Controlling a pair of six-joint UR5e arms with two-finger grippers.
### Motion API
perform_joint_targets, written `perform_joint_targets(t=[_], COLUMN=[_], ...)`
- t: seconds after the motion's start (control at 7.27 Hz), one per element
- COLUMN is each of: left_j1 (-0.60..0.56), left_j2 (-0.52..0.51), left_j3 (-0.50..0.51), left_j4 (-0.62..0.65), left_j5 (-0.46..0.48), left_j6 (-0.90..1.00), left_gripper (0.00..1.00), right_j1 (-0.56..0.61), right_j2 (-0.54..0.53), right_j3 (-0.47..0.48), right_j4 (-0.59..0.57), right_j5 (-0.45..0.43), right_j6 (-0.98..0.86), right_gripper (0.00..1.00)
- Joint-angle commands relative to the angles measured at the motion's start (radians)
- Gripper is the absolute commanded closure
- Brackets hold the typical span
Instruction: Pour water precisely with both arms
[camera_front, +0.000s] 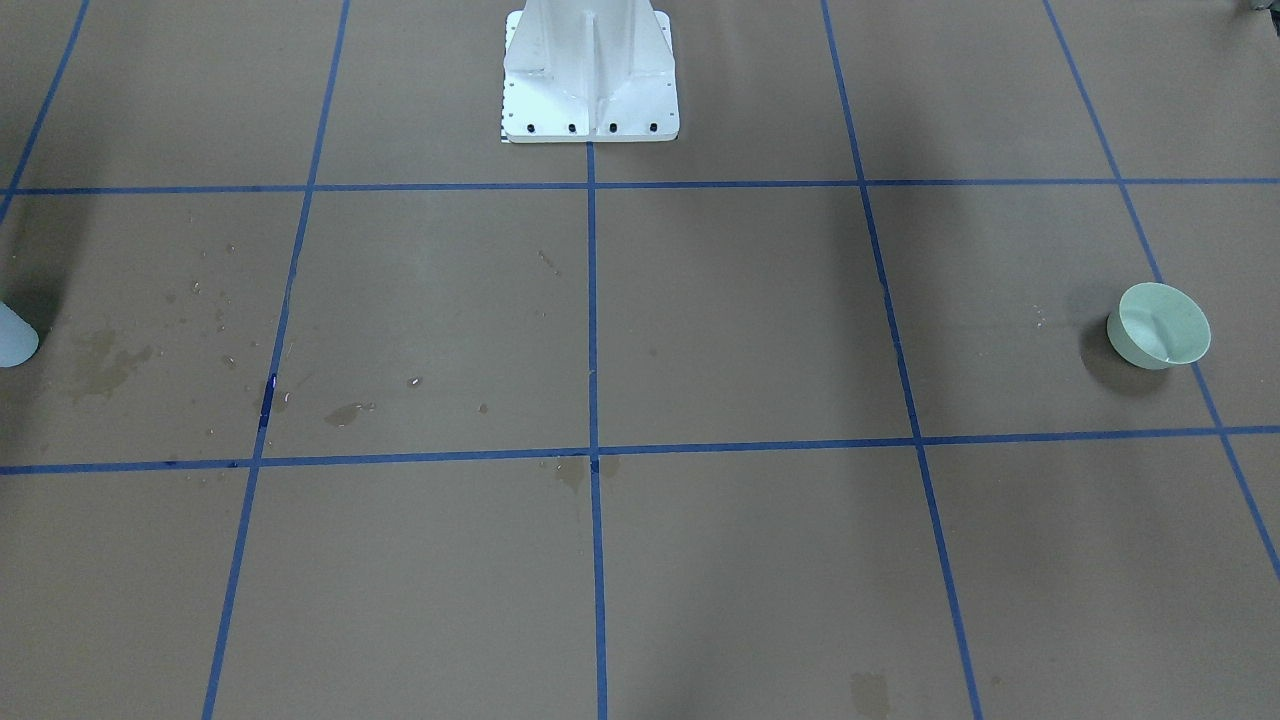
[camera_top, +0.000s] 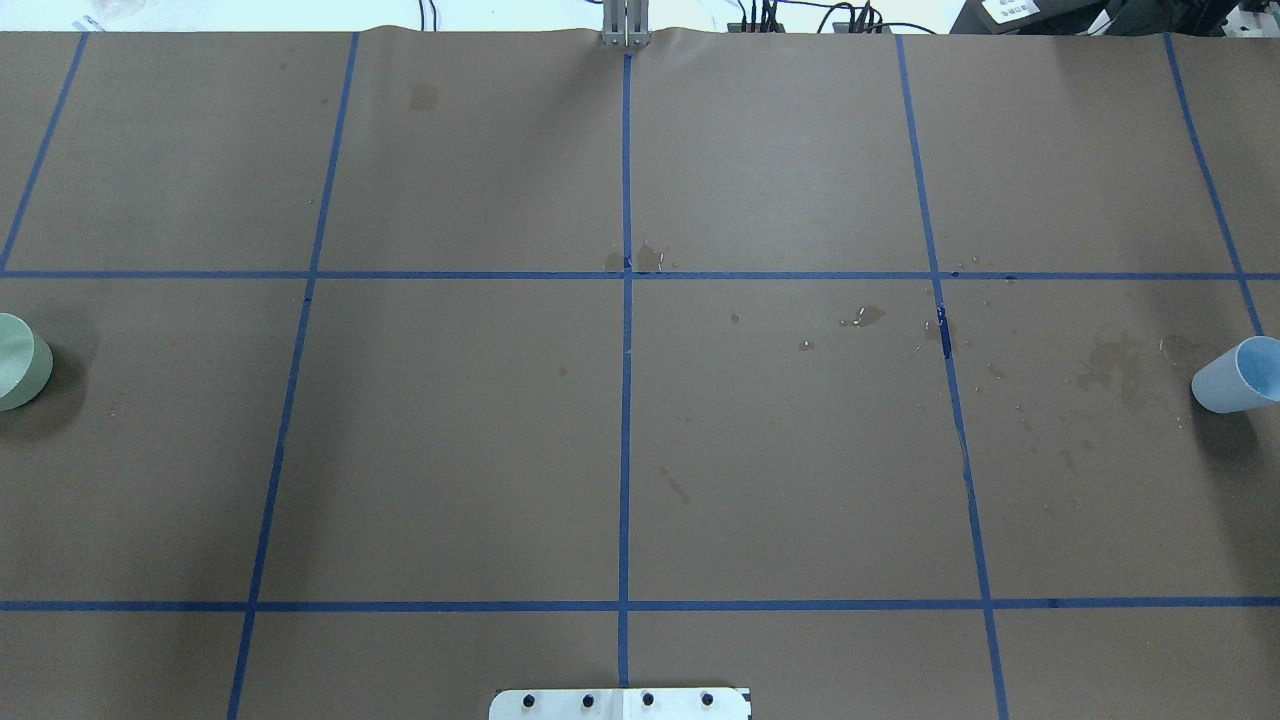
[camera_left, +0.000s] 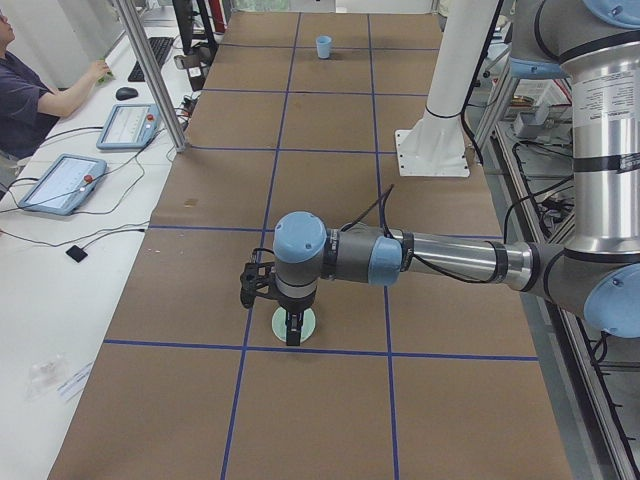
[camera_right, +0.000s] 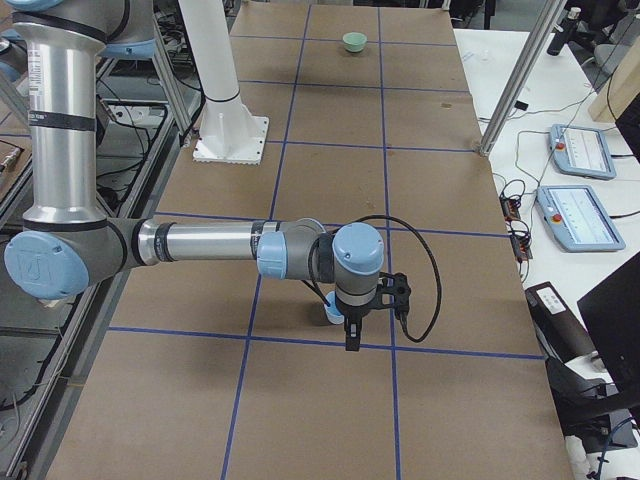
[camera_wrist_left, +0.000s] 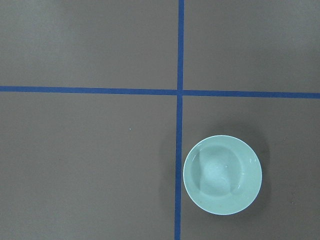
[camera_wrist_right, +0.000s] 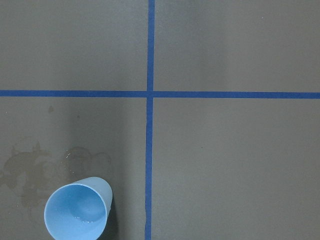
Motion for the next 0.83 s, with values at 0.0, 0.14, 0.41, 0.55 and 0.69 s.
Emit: perform_joint_targets(t=[0.0, 0.14, 0.41, 0.55, 0.69], left_j1=[0.0, 0.0, 0.0, 0.0, 0.0], left_j2=[0.01, 0.011, 0.011, 0.011, 0.011], left_j3=[0.001, 0.001, 0.01, 0.027, 0.027], left_j4=[-0.004, -0.004, -0.004, -0.006, -0.006], left_j5=[0.001, 0.001, 0.002, 0.001, -0.002], left_j6=[0.008, 0.008, 0.007, 0.01, 0.007], left_gripper=[0.0, 0.0, 0.0, 0.0, 0.0], right_j1=[0.002, 0.0, 0.0, 0.0, 0.002], right_j2=[-0.004, -0.001, -0.001, -0.001, 0.002], right_j3=[0.013, 0.012, 0.013, 0.013, 0.015], right_j4=[0.005, 0.005, 0.004, 0.004, 0.004], right_j5=[0.014, 0.014, 0.015, 0.017, 0.015], right_j6=[0.0, 0.0, 0.0, 0.0, 0.0], right_gripper=[0.01, 0.01, 0.01, 0.01, 0.01])
